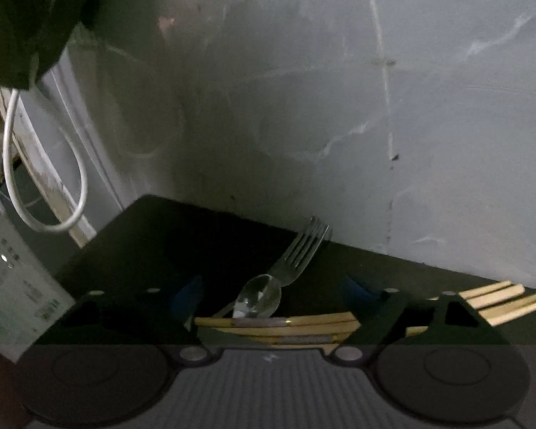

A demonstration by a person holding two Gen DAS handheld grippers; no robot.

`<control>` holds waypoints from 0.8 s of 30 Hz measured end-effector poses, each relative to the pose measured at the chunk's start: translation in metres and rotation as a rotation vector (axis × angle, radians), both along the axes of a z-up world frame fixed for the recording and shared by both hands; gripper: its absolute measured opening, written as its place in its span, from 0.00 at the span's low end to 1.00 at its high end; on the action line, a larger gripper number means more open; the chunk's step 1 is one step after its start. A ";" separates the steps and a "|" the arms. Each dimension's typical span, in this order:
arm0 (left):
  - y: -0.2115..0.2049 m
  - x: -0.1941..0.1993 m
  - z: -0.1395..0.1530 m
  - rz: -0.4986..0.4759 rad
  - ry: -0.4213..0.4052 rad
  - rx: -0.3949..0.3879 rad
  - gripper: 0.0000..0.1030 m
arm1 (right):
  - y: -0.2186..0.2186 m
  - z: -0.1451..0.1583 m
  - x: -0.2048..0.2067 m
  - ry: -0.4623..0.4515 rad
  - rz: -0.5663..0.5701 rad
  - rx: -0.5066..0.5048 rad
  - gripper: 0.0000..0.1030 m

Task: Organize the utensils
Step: 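Move the right tool back to the pile and grasp the blue-handled utensil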

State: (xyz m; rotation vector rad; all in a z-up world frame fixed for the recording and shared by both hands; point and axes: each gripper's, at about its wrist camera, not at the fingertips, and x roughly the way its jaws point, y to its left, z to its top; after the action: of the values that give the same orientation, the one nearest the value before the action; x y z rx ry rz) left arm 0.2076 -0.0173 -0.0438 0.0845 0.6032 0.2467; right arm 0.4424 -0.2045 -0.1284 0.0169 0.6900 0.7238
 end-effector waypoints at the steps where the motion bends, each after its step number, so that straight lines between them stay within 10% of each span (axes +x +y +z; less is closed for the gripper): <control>1: 0.000 0.000 0.000 0.001 -0.001 -0.001 0.75 | 0.002 -0.003 0.002 0.005 0.005 -0.009 0.71; 9: 0.000 0.000 -0.001 0.002 -0.003 -0.002 0.75 | 0.014 -0.013 0.001 0.005 0.018 -0.038 0.50; 14: 0.000 0.000 0.000 -0.002 -0.002 -0.002 0.76 | 0.016 -0.013 -0.005 -0.017 0.021 -0.051 0.16; 24: 0.007 -0.002 0.000 -0.026 -0.004 -0.027 0.76 | -0.004 -0.015 -0.013 0.072 -0.137 0.146 0.04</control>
State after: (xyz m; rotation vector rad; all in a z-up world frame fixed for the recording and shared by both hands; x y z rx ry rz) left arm 0.2059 -0.0103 -0.0435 0.0656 0.6014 0.2131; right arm 0.4298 -0.2080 -0.1438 0.2226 0.6966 0.6430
